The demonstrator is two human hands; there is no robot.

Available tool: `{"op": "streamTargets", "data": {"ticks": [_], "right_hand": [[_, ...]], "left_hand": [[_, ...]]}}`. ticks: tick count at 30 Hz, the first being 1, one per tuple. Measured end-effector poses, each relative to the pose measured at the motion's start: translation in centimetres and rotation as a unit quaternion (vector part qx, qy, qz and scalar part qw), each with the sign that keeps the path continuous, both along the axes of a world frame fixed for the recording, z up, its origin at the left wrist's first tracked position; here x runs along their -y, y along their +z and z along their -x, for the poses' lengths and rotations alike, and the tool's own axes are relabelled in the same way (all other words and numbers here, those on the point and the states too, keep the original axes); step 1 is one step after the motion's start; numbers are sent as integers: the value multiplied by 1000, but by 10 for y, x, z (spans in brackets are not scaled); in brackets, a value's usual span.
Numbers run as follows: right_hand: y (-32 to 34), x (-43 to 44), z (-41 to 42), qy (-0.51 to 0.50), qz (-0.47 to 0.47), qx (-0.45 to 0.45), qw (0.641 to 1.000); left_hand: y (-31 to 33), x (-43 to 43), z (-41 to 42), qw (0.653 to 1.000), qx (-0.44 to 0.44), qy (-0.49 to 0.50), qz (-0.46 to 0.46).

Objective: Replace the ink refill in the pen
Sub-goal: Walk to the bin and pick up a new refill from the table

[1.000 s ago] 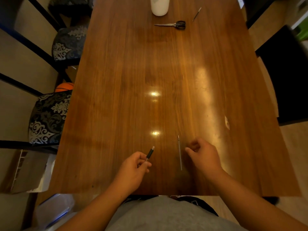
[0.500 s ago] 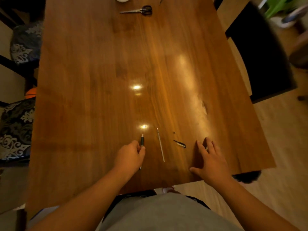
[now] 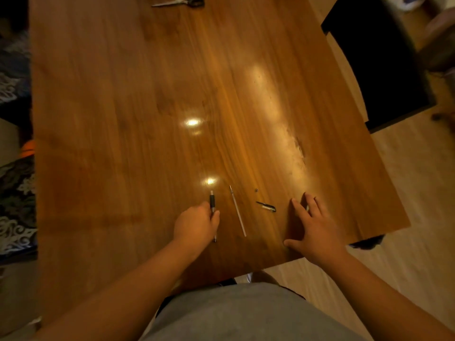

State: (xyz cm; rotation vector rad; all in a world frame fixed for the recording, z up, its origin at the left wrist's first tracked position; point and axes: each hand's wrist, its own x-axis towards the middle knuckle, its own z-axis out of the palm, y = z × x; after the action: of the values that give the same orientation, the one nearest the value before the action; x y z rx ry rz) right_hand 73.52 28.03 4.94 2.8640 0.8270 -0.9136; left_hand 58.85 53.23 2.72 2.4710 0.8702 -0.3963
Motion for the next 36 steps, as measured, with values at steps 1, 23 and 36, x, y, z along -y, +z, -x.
{"op": "streamTargets", "data": {"ticks": [1,23,36], "right_hand": [[1,0,0,1,1,-3,1000],[-16,295,161,-617,-202,-109,753],[-59,554,262,-776,-125,-204,584]], "left_hand": [[1,-1,0,1000,-1,0,6],[-3,209,-16,884,-252,-347,185],[-8,410,-58,918,-222,-298,135]]}}
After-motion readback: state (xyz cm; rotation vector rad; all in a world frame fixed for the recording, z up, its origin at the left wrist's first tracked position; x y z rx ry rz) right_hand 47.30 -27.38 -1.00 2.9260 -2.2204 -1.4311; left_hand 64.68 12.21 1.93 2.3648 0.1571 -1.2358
